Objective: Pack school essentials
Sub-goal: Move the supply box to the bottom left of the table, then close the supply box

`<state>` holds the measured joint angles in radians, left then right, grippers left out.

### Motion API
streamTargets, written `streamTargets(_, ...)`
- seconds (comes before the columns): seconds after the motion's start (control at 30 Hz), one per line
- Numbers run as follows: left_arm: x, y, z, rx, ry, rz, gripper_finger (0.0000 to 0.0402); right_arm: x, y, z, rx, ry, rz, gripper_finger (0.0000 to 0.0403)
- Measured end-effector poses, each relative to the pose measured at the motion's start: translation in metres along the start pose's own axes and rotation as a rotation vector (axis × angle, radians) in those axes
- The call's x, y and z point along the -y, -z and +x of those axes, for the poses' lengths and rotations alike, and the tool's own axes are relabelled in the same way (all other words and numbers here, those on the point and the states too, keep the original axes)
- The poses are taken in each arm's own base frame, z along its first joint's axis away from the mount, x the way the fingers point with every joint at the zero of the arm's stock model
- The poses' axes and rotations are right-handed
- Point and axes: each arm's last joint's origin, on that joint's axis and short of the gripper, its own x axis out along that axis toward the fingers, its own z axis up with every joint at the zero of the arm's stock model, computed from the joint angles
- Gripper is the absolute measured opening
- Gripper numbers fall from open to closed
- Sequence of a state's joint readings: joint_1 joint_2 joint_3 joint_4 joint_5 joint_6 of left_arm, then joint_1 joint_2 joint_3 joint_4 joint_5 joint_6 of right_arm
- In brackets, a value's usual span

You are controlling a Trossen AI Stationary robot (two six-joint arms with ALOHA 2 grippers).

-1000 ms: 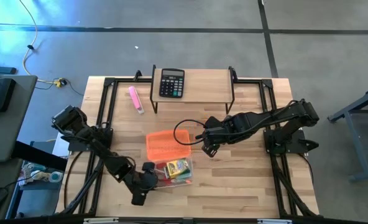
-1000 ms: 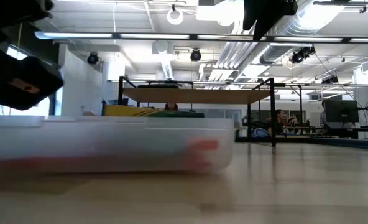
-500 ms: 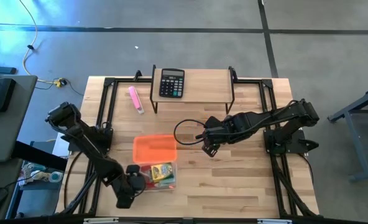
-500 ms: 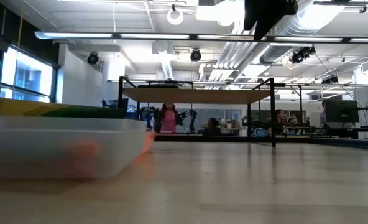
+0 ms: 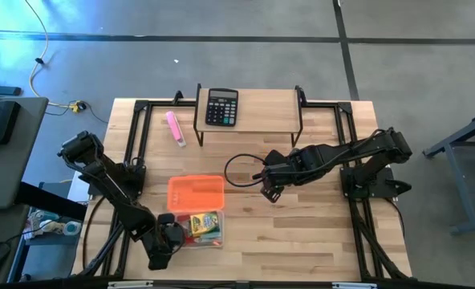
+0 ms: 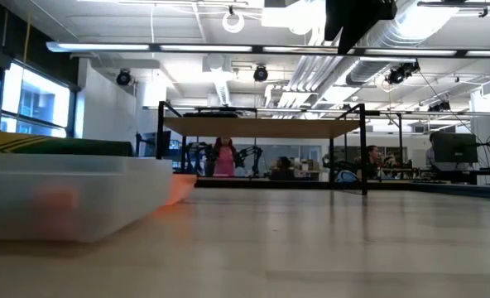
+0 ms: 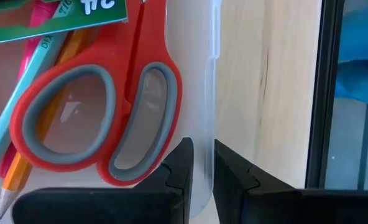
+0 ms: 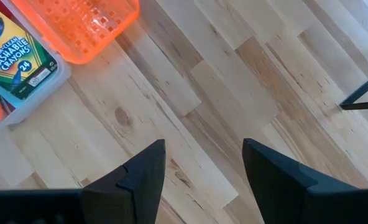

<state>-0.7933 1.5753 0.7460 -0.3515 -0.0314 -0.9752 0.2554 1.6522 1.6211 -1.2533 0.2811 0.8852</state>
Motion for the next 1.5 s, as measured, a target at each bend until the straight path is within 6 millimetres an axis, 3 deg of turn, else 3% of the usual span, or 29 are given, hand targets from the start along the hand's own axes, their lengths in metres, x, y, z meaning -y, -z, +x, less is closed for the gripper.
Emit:
streamTargets(0.3,0.001,0.000,0.000,-0.019,0.015,-0.008,0.0047,0.000,0.000,0.000,0.006,0.005,0.008,0.0204)
streamTargets(0.73,-0.006,-0.001,0.001,-0.165,0.062,-0.045,0.0141,0.001,-0.001,0.000,0.042,0.033,0.026,0.0204)
streamTargets(1.1,-0.005,-0.001,-0.006,-0.142,0.077,0.004,0.0116,0.001,-0.001,0.000,0.042,0.032,0.034,0.0204)
streamTargets(1.5,-0.012,0.001,-0.044,-0.086,0.060,-0.079,0.0106,-0.002,-0.006,0.000,0.077,-0.010,0.054,0.0204)
